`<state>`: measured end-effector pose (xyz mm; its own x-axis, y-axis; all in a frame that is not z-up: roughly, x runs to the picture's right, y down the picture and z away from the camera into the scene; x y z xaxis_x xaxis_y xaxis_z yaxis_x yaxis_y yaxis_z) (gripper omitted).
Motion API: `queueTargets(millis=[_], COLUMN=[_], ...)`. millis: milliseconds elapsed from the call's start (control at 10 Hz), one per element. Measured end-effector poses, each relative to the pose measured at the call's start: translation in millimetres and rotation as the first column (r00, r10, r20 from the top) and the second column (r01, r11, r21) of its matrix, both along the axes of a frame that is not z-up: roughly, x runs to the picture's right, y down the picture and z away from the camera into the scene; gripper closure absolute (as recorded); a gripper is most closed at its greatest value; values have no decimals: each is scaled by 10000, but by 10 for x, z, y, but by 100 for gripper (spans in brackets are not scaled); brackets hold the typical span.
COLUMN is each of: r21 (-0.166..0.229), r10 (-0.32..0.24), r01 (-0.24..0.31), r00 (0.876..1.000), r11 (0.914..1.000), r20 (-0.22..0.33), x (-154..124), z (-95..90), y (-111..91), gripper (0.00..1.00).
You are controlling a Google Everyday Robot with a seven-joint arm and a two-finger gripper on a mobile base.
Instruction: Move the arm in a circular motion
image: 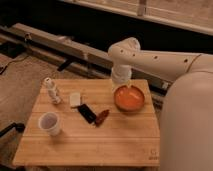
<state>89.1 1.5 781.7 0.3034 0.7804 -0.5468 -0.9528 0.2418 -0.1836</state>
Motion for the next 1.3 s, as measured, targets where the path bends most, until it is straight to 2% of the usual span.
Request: queueTargets(millis=[300, 400, 500, 900, 1100, 1300], r21=[32, 87, 190, 312, 374, 538], r10=[807, 893, 885, 233, -368, -1010], r01=[-807, -891, -881, -251, 330, 940], r00=[9957, 9951, 9959, 9981, 9937, 9836], r11=[9967, 9960, 9959, 9992, 9988, 9941], r20=[-459, -416, -199, 572, 1054, 1493], x=[148, 81, -171, -921, -1295, -1604], z=[241, 293, 390, 472, 373, 165], y=[-222, -304, -460, -678, -592, -377], gripper=[33, 33, 33, 33, 33, 33])
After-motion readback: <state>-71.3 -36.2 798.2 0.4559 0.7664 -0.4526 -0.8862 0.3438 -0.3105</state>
